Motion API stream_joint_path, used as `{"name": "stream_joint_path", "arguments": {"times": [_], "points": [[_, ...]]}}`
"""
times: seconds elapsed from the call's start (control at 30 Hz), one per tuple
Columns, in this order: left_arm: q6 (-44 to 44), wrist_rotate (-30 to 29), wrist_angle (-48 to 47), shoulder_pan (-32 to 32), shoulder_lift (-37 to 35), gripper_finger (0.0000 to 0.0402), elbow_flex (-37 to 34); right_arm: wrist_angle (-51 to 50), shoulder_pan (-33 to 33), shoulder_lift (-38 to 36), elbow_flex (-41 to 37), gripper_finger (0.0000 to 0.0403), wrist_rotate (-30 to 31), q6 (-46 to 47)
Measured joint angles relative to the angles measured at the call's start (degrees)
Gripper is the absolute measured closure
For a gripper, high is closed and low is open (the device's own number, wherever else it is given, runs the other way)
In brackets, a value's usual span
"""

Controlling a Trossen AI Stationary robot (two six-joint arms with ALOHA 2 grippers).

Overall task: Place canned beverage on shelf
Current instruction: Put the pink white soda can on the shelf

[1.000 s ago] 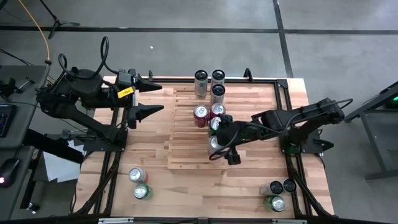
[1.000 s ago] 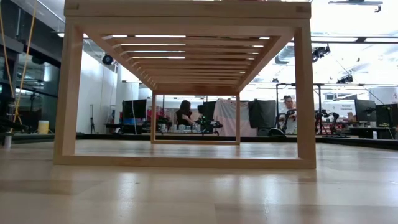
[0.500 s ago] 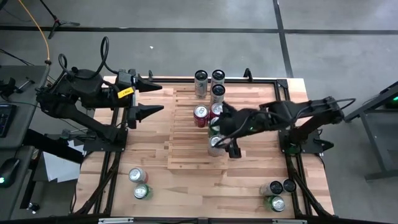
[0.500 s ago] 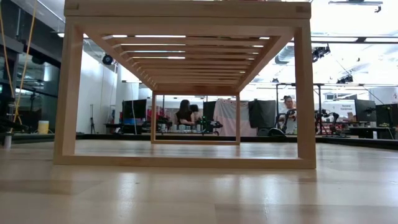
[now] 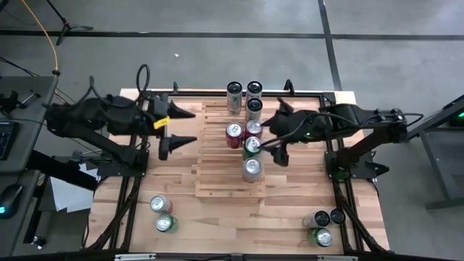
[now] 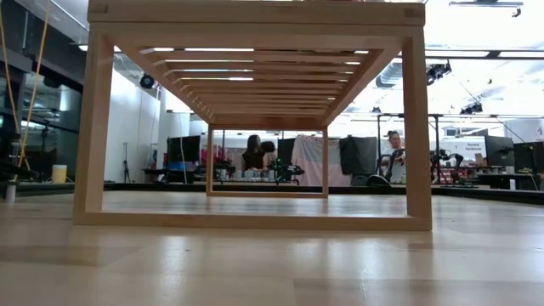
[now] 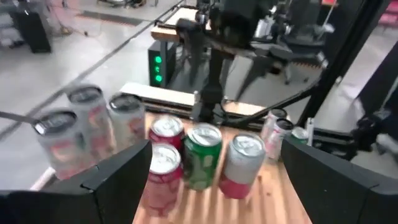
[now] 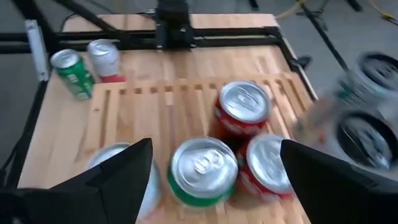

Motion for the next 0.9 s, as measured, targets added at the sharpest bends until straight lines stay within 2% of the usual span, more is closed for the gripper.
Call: {"name": "stream_joint_path", "arguments": {"times": [0.23, 0.37, 0.5, 0.57, 0.73, 0.9], "points": [[-6.8, 1.4, 18.5, 0.0, -8.1, 0.0053, -19.7, 0.4, 0.5, -9.1, -8.4, 0.0064, 6.6, 10.6], [-12.5, -0.1, 19.2, 0.0, -12.0, 0.0053, -25.3, 3.8, 1.4, -12.9, -13.3, 0.0064, 9.5, 14.8], [-26.2, -3.8, 7.8, 0.0, -13.6, 0.0053, -25.4, 7.3, 1.5, -14.5, -16.5, 0.0064, 10.1, 15.8], [-36.2, -3.0, -1.8, 0.0, -13.1, 0.0053, -24.4, 7.8, 1.5, -14.3, -17.0, 0.0064, 10.3, 15.8], [-58.4, 8.1, -20.5, -3.1, -8.3, 0.0053, -23.1, 8.1, 1.2, -13.7, -18.4, 0.0064, 12.3, 14.7], [-77.6, 14.5, -31.8, -13.9, -1.3, 0.0053, -23.2, 7.3, 0.0, -13.6, -19.7, 0.0064, 12.4, 14.7]]}}
